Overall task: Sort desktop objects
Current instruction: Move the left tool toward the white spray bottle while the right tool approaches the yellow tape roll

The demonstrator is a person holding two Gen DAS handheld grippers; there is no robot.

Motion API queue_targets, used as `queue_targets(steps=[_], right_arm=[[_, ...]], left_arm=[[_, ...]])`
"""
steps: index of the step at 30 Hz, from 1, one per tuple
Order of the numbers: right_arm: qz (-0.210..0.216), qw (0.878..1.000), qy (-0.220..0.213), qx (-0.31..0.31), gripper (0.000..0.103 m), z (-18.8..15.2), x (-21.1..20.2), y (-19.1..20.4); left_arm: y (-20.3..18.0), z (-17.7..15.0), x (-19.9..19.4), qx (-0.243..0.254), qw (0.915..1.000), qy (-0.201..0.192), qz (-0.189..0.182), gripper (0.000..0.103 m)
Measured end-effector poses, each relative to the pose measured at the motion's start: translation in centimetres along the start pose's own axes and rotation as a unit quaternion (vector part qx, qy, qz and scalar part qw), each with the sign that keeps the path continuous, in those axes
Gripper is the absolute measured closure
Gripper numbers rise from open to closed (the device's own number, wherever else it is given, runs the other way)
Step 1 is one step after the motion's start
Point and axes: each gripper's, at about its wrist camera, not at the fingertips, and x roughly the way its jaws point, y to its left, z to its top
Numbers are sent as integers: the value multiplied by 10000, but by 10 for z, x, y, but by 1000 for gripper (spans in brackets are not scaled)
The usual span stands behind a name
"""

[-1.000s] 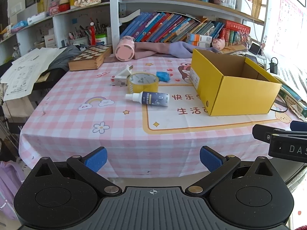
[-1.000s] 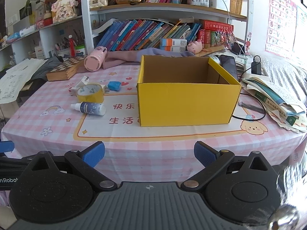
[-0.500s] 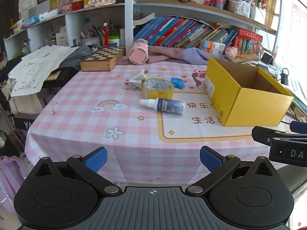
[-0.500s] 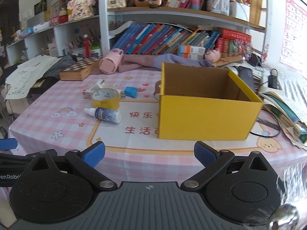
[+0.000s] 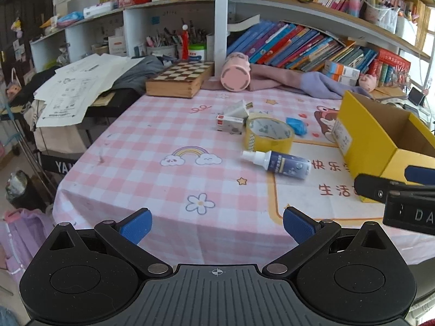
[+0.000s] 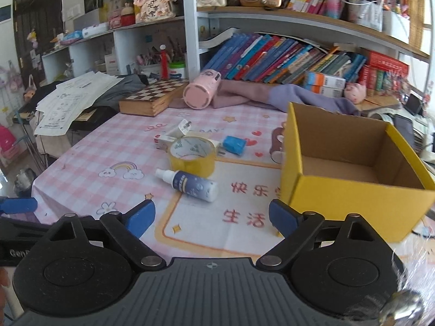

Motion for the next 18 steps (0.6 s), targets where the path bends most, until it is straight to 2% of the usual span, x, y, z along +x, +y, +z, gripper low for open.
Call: queue_targets(steps=[9,18], right_arm=[[294,9996,10,-35,21,33,40,-15],[543,9982,147,208,23,61,78,-37]], left_arm=[[-22,23,44,271,9992,250,-171,0],[-50,42,81,515,9966,447,-454,0]])
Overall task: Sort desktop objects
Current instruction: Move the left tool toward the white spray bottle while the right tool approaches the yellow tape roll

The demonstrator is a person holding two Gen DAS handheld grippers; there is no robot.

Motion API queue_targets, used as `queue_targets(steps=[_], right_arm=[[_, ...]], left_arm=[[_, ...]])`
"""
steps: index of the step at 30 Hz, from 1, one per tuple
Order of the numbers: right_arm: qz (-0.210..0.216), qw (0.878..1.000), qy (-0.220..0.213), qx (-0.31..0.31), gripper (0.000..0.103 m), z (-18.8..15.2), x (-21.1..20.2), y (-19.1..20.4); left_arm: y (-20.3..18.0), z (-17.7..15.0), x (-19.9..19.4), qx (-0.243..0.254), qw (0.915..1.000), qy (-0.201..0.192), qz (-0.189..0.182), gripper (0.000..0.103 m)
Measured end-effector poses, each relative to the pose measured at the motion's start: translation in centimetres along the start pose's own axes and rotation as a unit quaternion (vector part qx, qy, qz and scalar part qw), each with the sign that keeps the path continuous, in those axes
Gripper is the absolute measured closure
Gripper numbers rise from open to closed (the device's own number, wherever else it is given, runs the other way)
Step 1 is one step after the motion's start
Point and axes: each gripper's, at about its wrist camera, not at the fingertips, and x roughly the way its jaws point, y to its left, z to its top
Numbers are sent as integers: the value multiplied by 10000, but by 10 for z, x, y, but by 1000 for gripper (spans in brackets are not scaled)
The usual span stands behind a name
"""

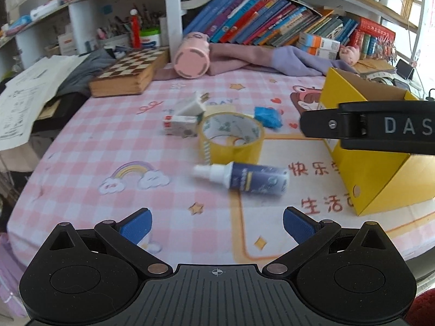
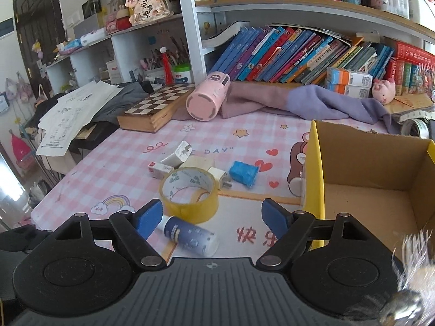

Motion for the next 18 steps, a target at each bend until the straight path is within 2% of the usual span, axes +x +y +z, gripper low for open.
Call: queue_targets(steps=[9,18], right_arm=[[4,10000,26,56,23,21,18,-22],[-55,9999,47,87,24,35,33,-41]], left_arm=[[-6,21,38,-419,9987,301,-52,0],[-4,39,66,-1042,9935,464,-62,1]])
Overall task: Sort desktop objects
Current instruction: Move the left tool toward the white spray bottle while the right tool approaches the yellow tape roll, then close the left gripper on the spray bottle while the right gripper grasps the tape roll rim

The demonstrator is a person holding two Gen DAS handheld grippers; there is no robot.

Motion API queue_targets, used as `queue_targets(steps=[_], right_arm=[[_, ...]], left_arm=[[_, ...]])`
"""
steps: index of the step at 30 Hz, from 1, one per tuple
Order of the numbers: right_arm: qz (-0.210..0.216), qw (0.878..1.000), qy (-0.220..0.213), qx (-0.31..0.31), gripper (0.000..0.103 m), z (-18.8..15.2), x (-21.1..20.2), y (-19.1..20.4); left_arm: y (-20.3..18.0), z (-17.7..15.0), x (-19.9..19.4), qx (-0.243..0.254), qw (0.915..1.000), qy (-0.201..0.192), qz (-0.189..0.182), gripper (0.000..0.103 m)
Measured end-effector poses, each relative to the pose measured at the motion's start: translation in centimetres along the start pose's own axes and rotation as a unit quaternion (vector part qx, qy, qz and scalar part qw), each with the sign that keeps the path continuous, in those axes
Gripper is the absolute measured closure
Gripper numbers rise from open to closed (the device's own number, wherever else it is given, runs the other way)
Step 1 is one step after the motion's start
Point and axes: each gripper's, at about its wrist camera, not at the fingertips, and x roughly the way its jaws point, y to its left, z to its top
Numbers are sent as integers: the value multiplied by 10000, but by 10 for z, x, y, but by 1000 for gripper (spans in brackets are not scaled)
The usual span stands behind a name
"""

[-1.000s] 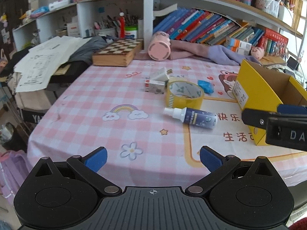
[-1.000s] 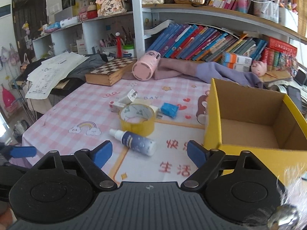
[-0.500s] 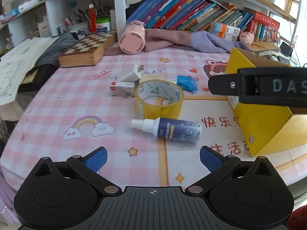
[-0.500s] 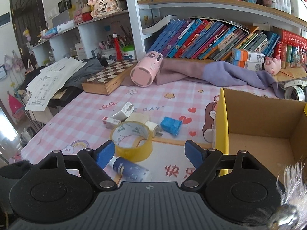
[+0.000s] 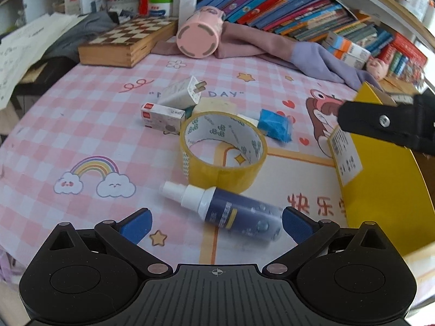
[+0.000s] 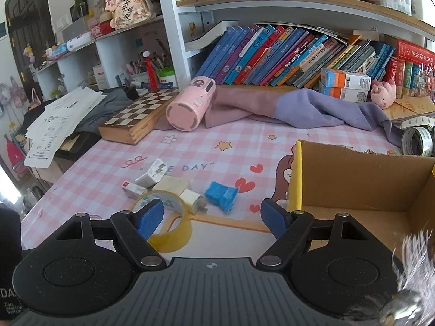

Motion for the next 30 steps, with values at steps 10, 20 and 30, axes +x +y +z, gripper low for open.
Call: queue_targets(steps=[10,20,30], right_arm=[[51,10000,52,-50,25,9,13,-7],[400,9985,365,65,25,12,36,5],[314,9945,962,253,35,4,70,21]], left_arm=[[-5,12,25,-530,9985,145,-49,14],[23,6,17,-727,9967,239,253,32],[45,-9,3,-680,9950,497,532,38]])
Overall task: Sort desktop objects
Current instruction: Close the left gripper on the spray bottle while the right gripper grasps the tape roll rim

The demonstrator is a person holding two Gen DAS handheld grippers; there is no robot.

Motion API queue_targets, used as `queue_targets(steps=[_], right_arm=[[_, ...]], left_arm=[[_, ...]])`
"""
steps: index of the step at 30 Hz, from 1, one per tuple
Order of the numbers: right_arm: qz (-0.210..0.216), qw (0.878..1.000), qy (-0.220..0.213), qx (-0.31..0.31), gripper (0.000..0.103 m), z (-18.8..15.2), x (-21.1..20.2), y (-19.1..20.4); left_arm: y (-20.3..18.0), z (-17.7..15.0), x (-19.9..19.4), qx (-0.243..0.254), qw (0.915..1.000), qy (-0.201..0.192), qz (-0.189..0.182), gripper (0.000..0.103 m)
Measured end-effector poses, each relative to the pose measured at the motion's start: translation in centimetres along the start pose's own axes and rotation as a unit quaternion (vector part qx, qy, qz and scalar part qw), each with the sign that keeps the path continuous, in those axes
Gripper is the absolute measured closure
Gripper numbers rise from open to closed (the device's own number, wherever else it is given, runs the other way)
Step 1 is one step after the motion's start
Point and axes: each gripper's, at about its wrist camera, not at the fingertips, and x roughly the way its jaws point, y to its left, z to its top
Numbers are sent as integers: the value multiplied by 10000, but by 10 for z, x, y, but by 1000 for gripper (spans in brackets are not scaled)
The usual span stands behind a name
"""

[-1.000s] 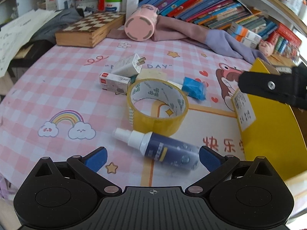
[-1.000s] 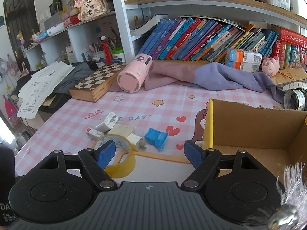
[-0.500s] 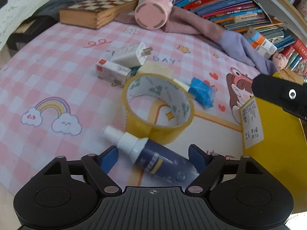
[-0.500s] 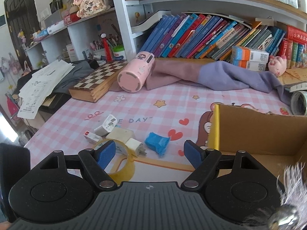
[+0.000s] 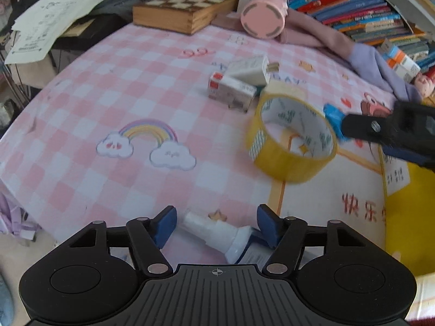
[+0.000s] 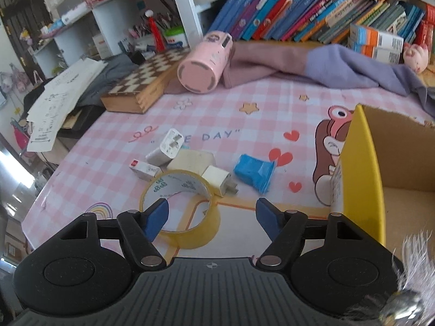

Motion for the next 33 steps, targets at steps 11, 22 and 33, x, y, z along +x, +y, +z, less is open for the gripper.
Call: queue_targets(steps=[11,22,33], right_arm=[[39,9997,160,176,42,6,11,-5],[63,9995,94,280,42,9,7,-11],[148,9996,150,-170,42,-1,14,11]], left_arm=[[-11,-9,4,870,9957,-181,-245,38],[-24,-4,-27,1313,9885,-708,-248,39],[-20,-31,-22,1062,9939,182,-239,37]])
